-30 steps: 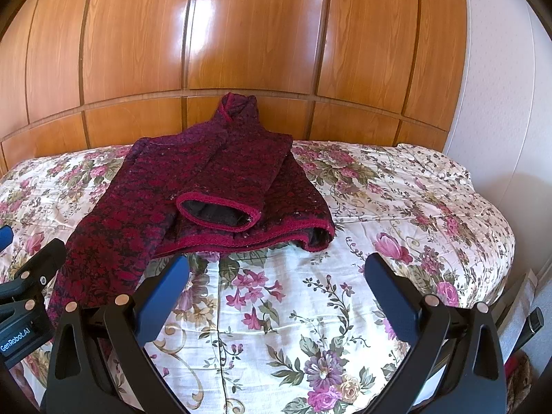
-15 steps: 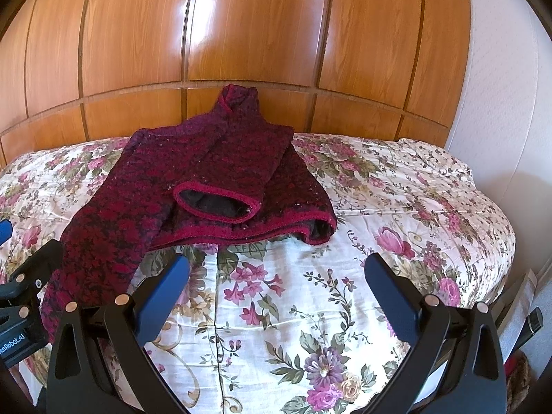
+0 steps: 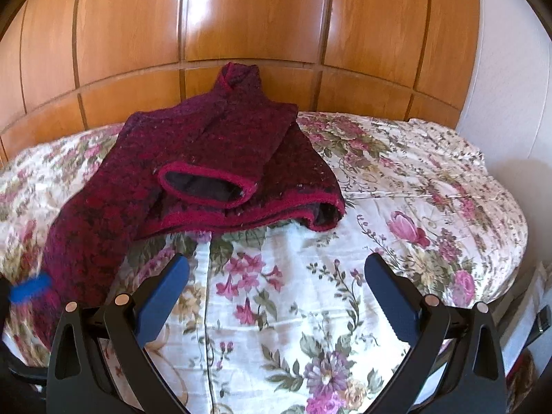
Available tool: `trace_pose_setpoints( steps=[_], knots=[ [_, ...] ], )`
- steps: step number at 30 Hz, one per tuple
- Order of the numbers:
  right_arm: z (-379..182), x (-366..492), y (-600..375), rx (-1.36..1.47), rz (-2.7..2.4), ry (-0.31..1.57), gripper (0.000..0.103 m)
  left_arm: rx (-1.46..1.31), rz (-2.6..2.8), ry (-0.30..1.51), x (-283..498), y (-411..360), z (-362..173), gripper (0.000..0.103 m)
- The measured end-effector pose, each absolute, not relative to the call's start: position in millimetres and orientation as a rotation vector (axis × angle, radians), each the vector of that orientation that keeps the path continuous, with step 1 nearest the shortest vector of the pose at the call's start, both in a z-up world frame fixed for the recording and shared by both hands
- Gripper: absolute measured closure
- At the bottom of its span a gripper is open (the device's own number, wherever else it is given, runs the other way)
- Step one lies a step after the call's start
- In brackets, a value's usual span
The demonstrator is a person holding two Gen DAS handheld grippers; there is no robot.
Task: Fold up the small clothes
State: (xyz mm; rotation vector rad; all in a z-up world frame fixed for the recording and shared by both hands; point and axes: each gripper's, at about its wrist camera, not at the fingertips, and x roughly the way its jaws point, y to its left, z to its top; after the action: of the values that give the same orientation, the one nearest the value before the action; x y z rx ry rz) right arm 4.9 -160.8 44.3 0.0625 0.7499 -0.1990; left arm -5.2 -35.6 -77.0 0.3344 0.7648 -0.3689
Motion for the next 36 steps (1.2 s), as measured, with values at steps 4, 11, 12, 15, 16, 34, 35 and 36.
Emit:
trace_pose_setpoints(
  steps=[4,11,12,15,16,34,35,36],
  knots=[
    [54,20,-162,0.035,-0.121,0.710,0.002,0.244,-0.426,0.800,3,-22,-76,0.074],
    [56,65,-137,-0.115,0.026,0.693,0.002,-0.072,-0.496,0.802,14,27,-36,0.087],
    [52,73,-131,-0.149,0.046,0.698,0.004,-0.111,-0.492,0.783,16,35,-26,0.087],
    [37,100,-118,-0.219,0.102,0.733,0.011,-0.202,-0.462,0.700,27,66,9,0.087],
    [31,108,-115,-0.221,0.136,0.756,0.013,-0.234,-0.434,0.667,36,82,22,0.088],
    [106,204,-321,-0.116,-0.303,0.705,0.081,-0.455,0.199,0.712,268,276,32,0.089],
    [104,215,-342,-0.103,-0.358,0.720,0.081,-0.459,0.236,0.728,279,283,28,0.089],
    [100,227,-360,-0.093,-0.408,0.738,0.081,-0.469,0.261,0.746,287,290,24,0.089]
  ],
)
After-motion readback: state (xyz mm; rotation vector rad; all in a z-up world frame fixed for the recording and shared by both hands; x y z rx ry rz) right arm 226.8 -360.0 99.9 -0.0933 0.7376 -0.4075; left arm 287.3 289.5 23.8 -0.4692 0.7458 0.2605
